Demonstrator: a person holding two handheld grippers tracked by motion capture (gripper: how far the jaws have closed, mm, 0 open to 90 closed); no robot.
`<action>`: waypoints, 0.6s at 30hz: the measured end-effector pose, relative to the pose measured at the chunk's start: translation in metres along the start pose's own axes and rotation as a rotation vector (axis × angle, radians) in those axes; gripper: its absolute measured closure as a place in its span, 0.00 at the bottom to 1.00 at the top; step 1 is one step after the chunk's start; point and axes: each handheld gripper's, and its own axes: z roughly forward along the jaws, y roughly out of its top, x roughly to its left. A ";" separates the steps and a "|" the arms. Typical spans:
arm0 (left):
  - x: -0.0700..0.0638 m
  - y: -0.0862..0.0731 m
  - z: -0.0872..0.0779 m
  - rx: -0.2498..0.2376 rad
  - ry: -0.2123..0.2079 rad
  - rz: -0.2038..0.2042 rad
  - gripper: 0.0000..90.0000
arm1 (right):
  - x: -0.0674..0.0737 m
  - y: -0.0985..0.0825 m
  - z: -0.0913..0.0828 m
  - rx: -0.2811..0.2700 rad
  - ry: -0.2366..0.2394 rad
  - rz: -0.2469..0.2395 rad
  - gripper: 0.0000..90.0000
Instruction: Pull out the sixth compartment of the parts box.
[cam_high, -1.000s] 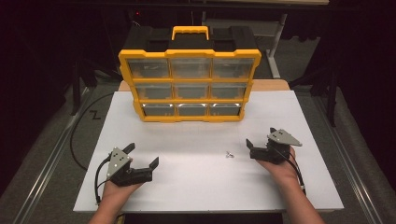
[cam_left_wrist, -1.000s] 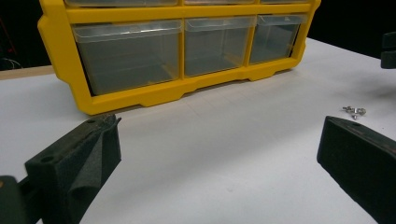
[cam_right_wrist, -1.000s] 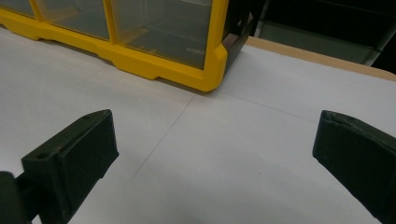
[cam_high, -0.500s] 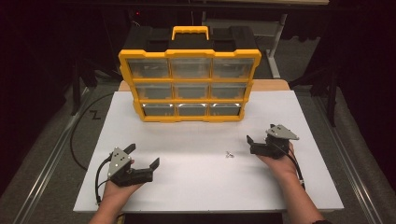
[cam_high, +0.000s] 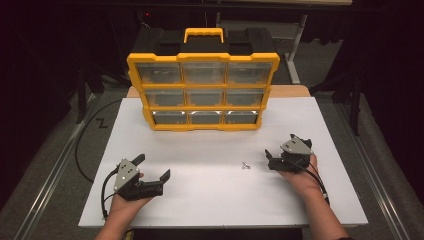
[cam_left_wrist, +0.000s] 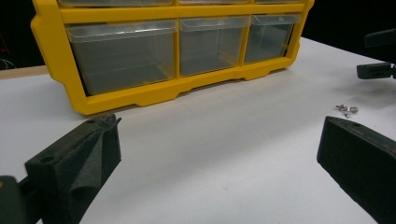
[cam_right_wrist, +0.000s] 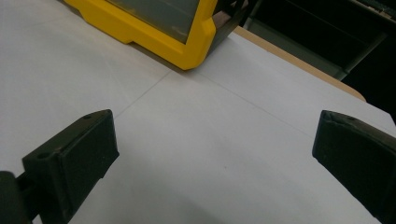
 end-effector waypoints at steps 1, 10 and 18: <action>0.000 0.000 0.000 0.000 -0.001 0.002 0.00 | 0.000 -0.001 0.000 0.002 -0.007 -0.012 0.01; 0.000 0.000 -0.001 -0.009 -0.004 0.002 0.00 | 0.004 -0.005 -0.004 0.009 -0.044 -0.130 0.01; 0.000 0.000 -0.001 -0.012 -0.006 0.005 0.00 | 0.012 -0.008 -0.003 0.026 -0.079 -0.246 0.02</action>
